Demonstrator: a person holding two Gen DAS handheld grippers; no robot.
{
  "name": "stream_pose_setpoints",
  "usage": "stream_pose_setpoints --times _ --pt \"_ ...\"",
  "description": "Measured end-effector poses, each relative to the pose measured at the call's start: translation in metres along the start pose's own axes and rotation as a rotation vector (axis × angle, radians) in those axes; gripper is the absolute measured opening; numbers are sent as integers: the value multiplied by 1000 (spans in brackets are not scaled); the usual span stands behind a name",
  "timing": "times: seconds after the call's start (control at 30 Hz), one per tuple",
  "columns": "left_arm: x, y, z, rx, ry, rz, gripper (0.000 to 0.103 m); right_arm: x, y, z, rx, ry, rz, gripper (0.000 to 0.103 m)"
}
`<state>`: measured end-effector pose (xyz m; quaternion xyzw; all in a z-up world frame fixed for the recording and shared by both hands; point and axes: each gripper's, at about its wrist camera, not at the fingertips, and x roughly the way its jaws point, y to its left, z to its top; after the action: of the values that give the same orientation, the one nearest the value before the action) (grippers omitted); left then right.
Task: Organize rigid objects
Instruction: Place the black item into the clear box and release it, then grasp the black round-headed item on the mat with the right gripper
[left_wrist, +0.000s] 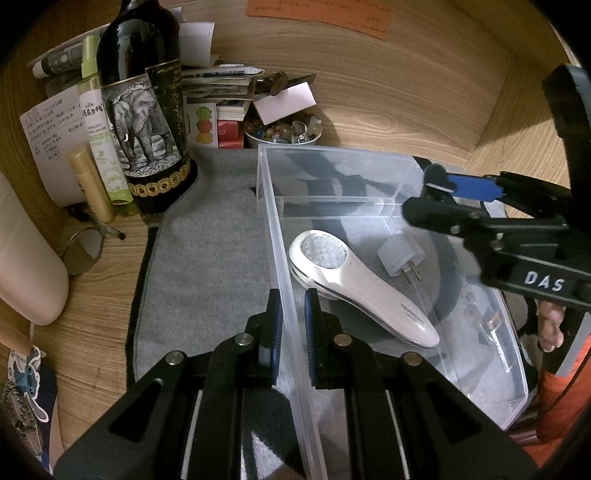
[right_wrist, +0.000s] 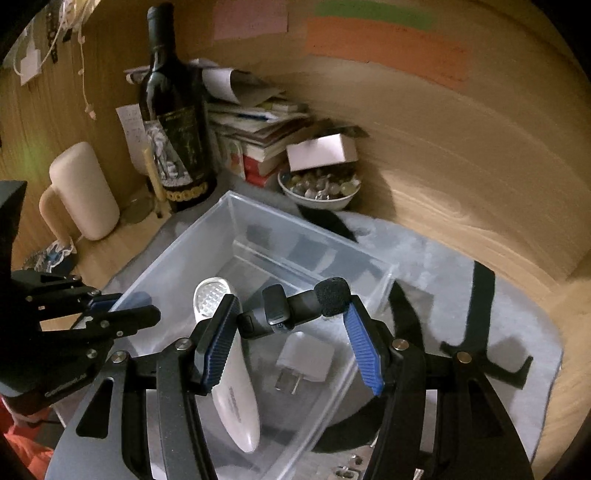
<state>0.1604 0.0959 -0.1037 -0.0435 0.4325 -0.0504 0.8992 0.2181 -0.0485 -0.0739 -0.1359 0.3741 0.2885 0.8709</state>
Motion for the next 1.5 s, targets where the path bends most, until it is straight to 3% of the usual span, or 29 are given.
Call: stream_pose_setpoints --times 0.2,0.33,0.57,0.9,1.17,1.5 --pt "0 0 0 -2 -1 -1 10 2 6 -2 -28 34 7 60" --pt "0 1 -1 0 -1 0 10 -8 3 -2 -20 11 6 66" --pt "0 1 -1 2 -2 0 10 -37 -9 -5 19 -54 -32 67" --pt "0 1 -1 3 -3 -1 10 -84 -57 -32 159 -96 -195 67" --pt "0 1 -1 7 -5 -2 10 -86 -102 -85 328 7 -299 67" --pt "0 1 -2 7 -4 -2 10 -56 -127 -136 473 147 -279 62"
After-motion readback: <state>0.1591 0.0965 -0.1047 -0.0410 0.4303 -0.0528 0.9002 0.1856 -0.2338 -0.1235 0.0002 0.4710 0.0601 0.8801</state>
